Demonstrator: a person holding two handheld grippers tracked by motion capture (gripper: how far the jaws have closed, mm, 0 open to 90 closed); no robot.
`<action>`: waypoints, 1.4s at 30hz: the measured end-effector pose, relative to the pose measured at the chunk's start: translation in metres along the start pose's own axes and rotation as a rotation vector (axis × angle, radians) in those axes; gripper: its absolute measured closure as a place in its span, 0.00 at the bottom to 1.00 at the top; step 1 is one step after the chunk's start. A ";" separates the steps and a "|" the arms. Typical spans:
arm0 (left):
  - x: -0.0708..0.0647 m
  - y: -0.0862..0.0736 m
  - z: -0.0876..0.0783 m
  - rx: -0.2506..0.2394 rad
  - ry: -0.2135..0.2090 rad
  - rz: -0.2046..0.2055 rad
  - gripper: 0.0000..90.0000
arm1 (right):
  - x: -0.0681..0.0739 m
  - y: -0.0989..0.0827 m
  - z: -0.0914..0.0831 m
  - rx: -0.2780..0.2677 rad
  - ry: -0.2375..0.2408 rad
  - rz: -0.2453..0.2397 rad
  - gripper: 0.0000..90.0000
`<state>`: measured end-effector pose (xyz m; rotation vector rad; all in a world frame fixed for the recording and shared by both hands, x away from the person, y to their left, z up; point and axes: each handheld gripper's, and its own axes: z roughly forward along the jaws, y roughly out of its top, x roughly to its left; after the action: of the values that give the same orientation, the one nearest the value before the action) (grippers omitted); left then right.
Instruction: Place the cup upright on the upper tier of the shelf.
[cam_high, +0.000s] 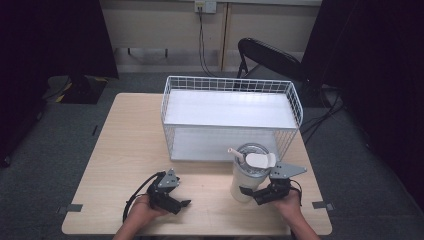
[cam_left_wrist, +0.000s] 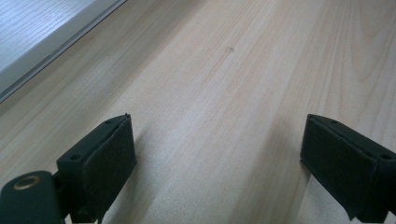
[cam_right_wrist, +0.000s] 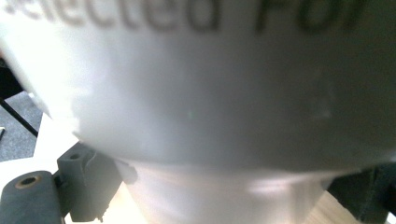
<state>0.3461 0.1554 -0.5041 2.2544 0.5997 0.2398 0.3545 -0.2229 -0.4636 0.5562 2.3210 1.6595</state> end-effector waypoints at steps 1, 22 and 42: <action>0.000 0.000 0.000 0.000 0.000 0.000 0.11 | 0.000 0.000 0.000 0.000 0.000 -0.002 0.10; 0.000 0.000 0.000 0.000 0.000 -0.001 0.11 | 0.002 0.021 -0.011 -0.023 -0.011 0.021 0.11; 0.000 0.000 0.000 0.000 0.000 0.000 0.11 | -0.001 0.060 -0.017 -0.031 -0.011 0.056 0.11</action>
<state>0.3462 0.1554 -0.5041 2.2548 0.5999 0.2394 0.3589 -0.2205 -0.4016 0.6281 2.2879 1.7102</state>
